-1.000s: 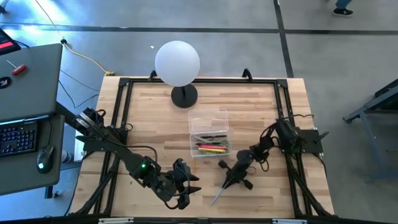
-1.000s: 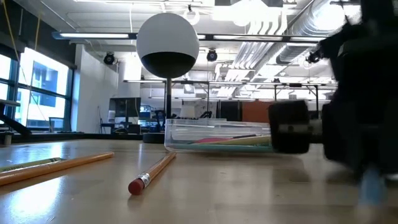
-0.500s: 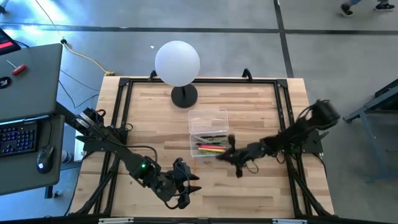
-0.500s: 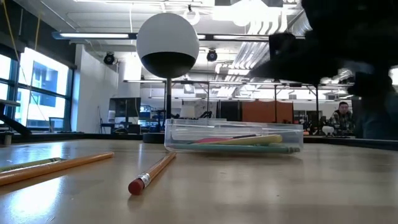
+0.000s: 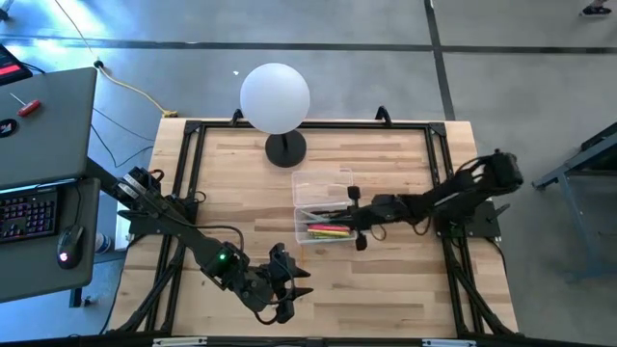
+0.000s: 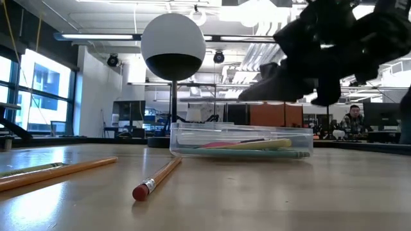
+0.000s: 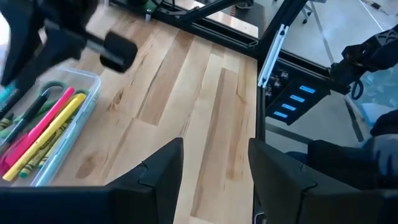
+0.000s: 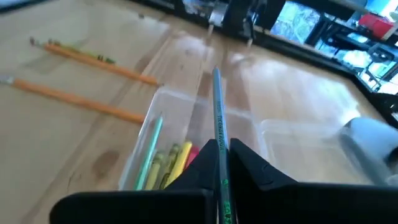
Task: Pick & place school supplies into a supply box
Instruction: Put the blue pencil into the transparent supply box, then put the right orange pencil into the transparent supply box
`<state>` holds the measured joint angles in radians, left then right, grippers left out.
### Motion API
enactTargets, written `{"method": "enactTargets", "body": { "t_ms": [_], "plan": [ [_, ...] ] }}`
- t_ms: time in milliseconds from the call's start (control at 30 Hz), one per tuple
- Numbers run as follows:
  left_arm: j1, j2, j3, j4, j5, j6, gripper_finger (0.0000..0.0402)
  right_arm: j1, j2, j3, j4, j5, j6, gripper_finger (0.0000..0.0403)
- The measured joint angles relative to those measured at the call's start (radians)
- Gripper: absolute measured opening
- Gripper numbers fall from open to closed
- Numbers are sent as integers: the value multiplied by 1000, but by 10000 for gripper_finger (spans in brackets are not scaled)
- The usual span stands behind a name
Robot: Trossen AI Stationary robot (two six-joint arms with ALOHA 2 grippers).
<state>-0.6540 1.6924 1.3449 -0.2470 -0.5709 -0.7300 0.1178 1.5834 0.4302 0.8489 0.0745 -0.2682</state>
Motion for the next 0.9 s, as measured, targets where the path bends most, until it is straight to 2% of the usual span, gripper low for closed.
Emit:
{"method": "enactTargets", "body": {
  "t_ms": [133, 333, 600, 900],
  "plan": [
    [0, 0, 0, 15, -10, 18, 214, 0, 75, 1, 23, 12, 4, 4],
    [0, 0, 0, 14, -8, 17, 214, 0, 91, 1, 35, 128, 35, 27],
    [0, 0, 0, 13, 3, 19, 214, 0, 91, 1, 25, 78, 35, 61],
    [0, 0, 0, 13, 30, -5, 214, 25, 80, 1, 119, 75, 22, 57]
  ]
}}
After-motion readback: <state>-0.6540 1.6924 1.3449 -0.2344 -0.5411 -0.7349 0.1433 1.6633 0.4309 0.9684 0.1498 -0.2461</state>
